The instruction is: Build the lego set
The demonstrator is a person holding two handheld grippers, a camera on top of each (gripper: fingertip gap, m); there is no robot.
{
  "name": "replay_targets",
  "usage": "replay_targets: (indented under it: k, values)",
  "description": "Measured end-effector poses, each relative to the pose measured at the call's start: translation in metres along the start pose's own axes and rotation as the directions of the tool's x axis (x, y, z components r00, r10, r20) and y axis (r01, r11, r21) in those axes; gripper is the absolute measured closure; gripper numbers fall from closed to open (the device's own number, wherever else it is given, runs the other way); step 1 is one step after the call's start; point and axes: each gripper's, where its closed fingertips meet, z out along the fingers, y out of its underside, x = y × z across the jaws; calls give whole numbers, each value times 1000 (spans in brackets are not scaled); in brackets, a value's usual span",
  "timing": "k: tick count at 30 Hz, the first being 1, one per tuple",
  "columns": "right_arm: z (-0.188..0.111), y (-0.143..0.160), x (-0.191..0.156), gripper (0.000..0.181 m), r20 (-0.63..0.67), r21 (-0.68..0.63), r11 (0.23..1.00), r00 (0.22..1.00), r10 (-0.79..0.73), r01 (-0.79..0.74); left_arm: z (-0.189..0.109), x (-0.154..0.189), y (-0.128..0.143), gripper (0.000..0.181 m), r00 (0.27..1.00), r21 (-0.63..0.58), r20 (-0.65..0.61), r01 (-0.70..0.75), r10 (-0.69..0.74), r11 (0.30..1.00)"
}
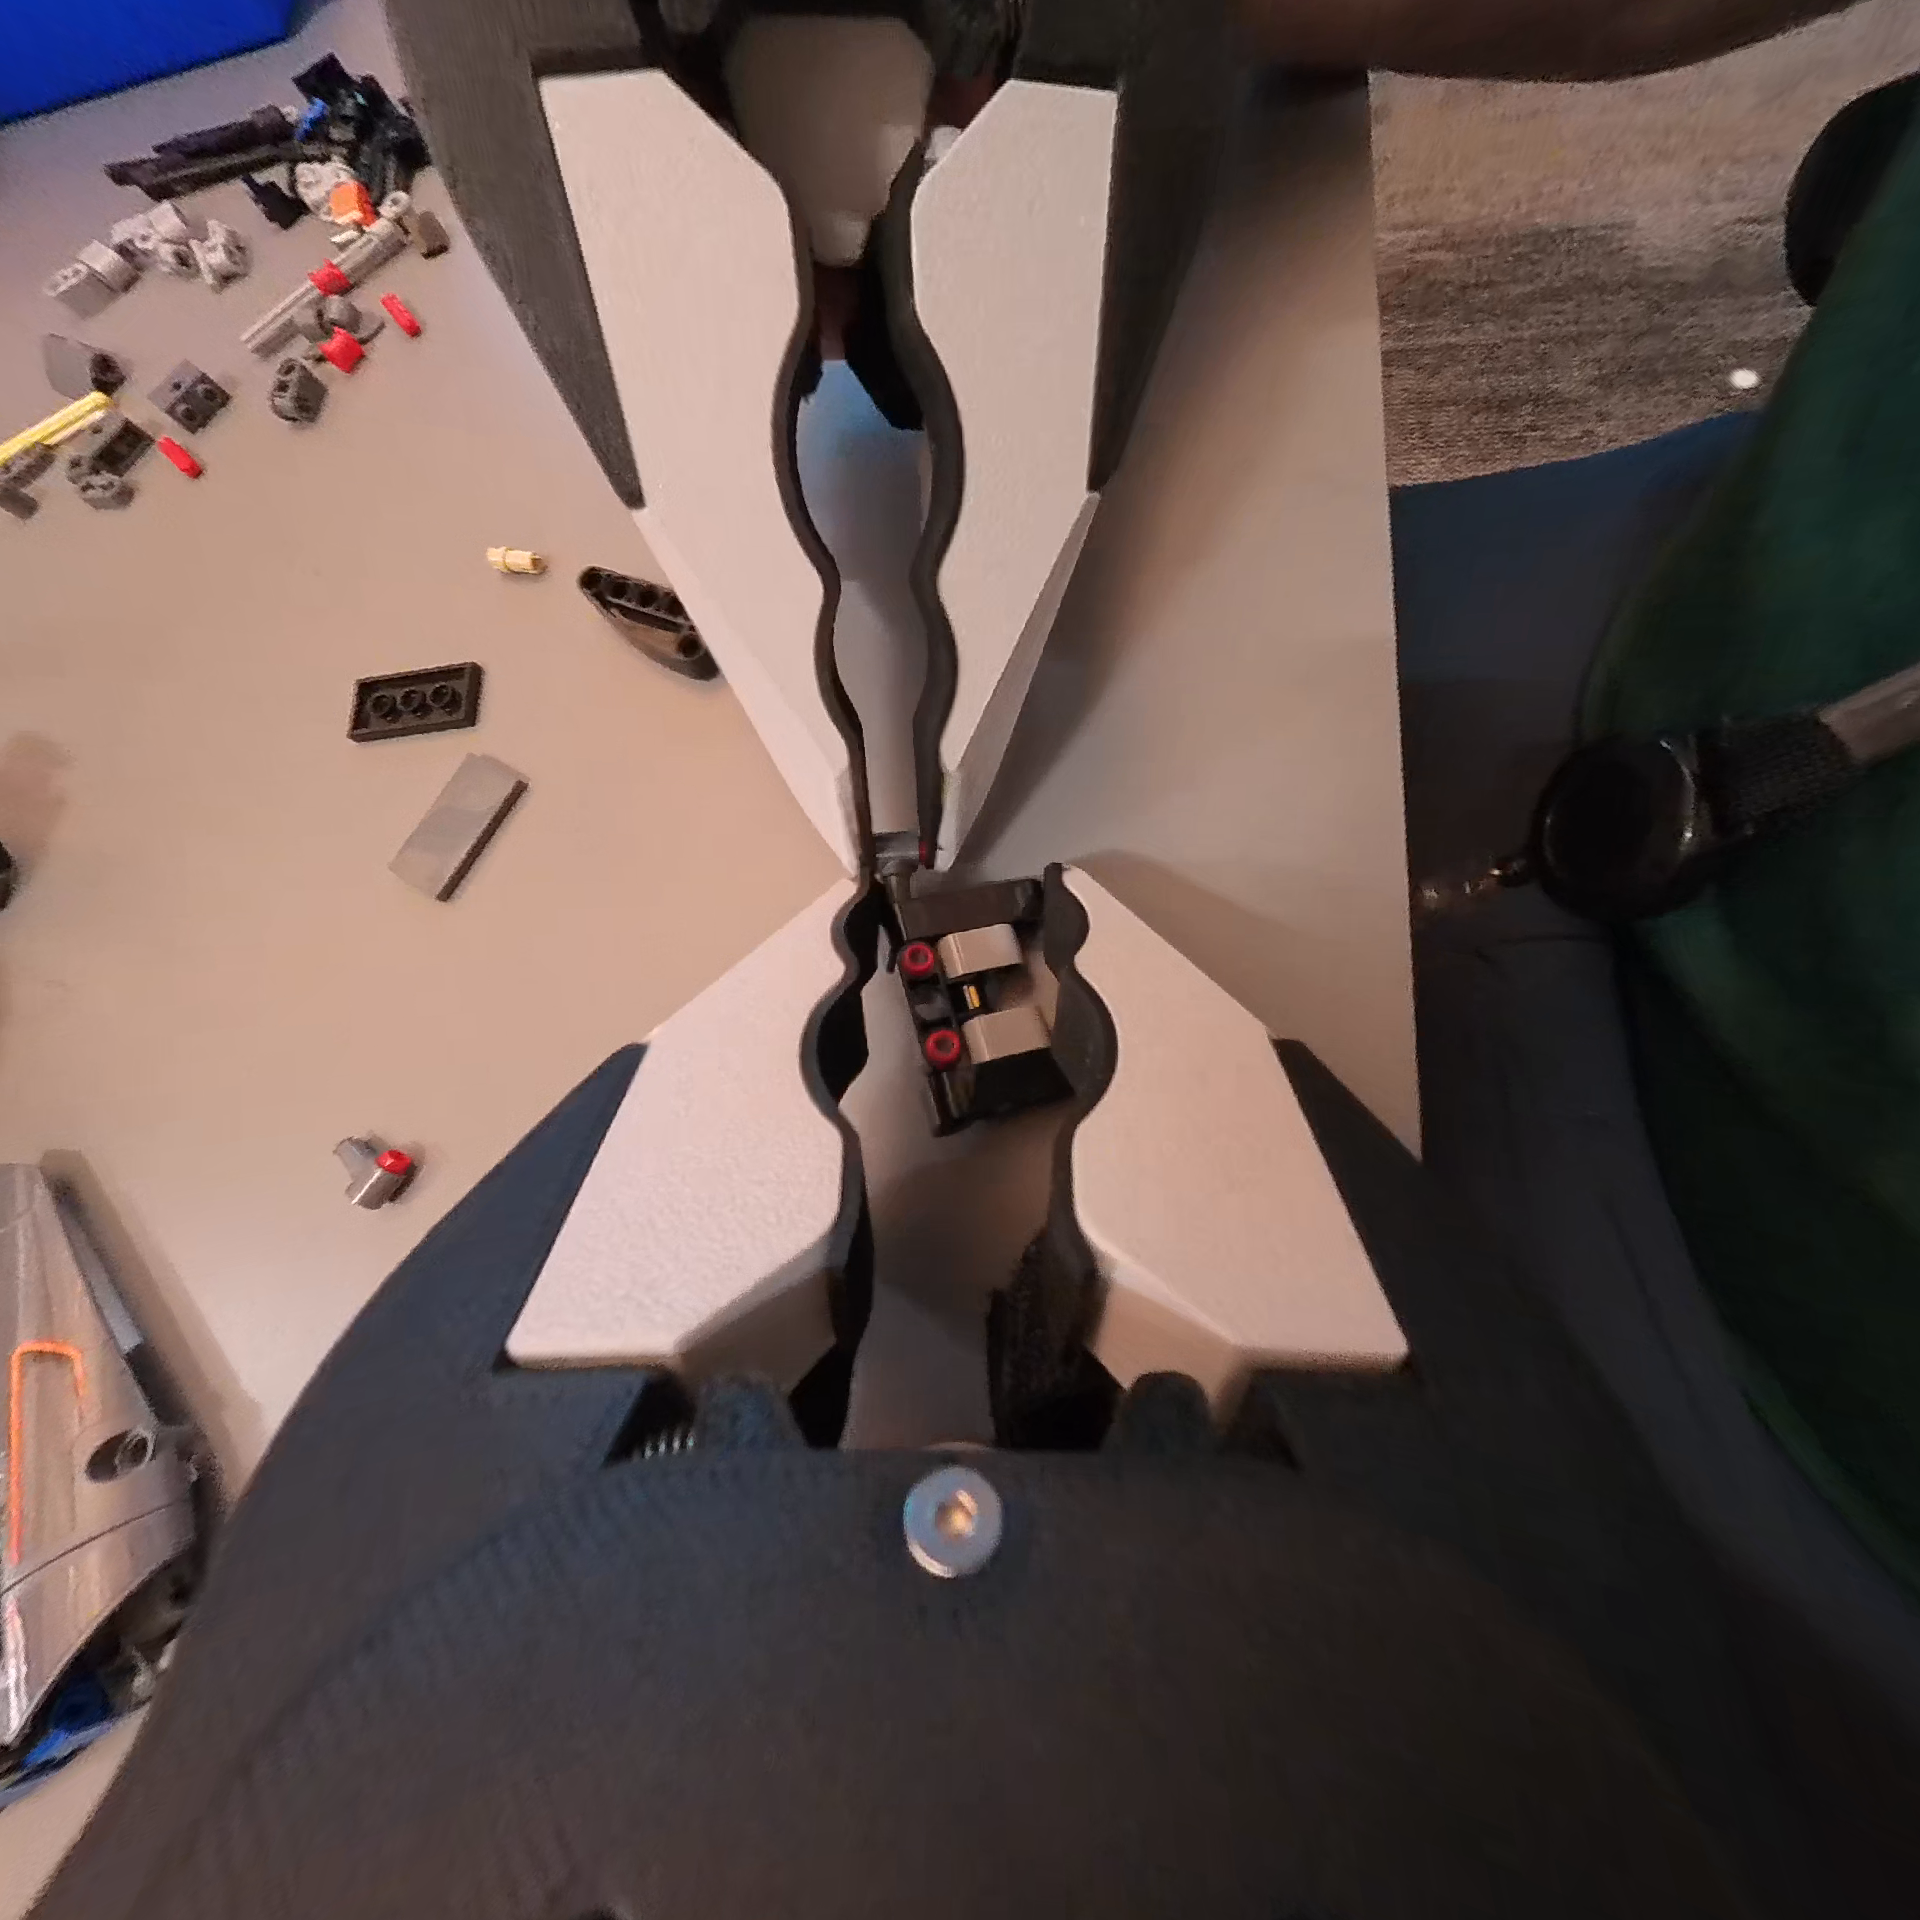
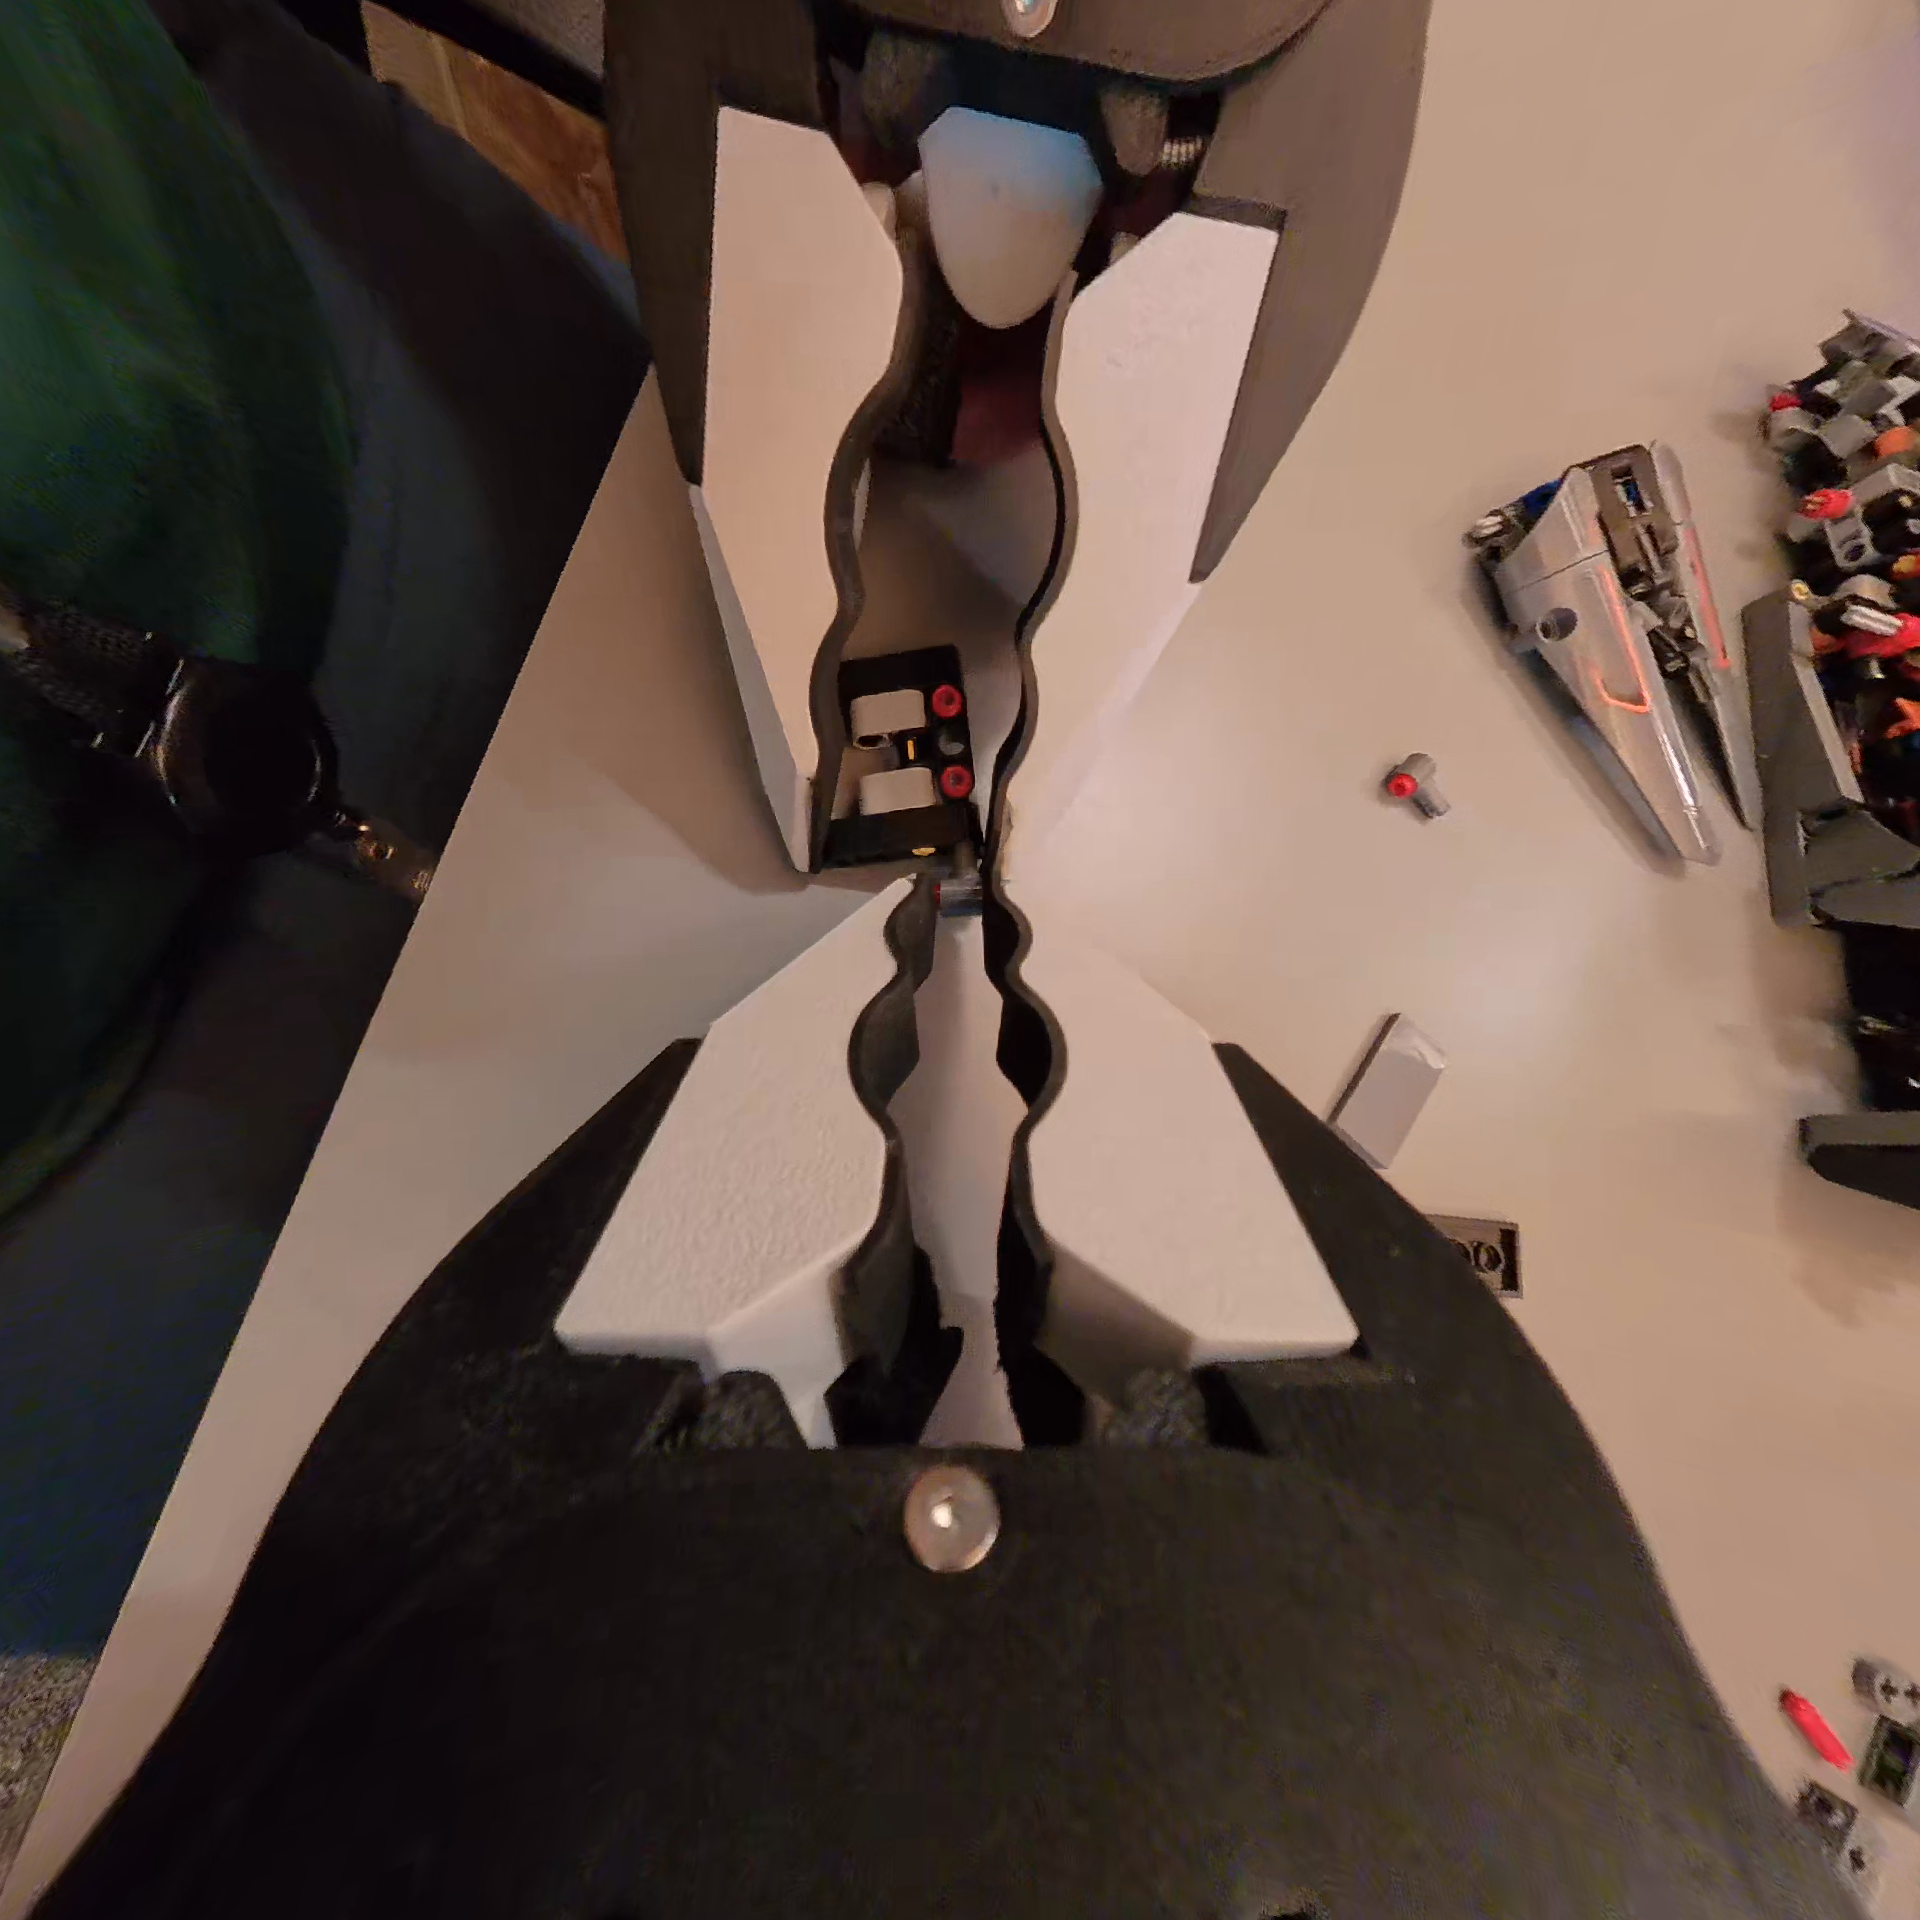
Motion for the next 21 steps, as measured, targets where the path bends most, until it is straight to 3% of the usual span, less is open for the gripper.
replay_targets:
  k: [1,6,12,15,21]
  values:
    - [-1,-1,2,174,-7,9,1000,1000,7,-7,-1,-2,-1,152,1000,9,19,-3,3,1000]
    - [2,3,1,174,-9,-3,1000,1000,8,-8,-5,-6,-3,148,996,24,88,11,-13,1000]
    - [0,5,5,174,-19,8,999,999,32,-32,-12,-5,2,140,988,-42,151,30,-23,999]
    - [1,4,7,174,-25,12,999,999,35,-35,-10,-2,11,142,986,-111,162,59,-41,992]
    - [4,4,6,174,-20,4,999,999,34,-34,-9,-6,13,159,978,-96,195,99,-78,990]
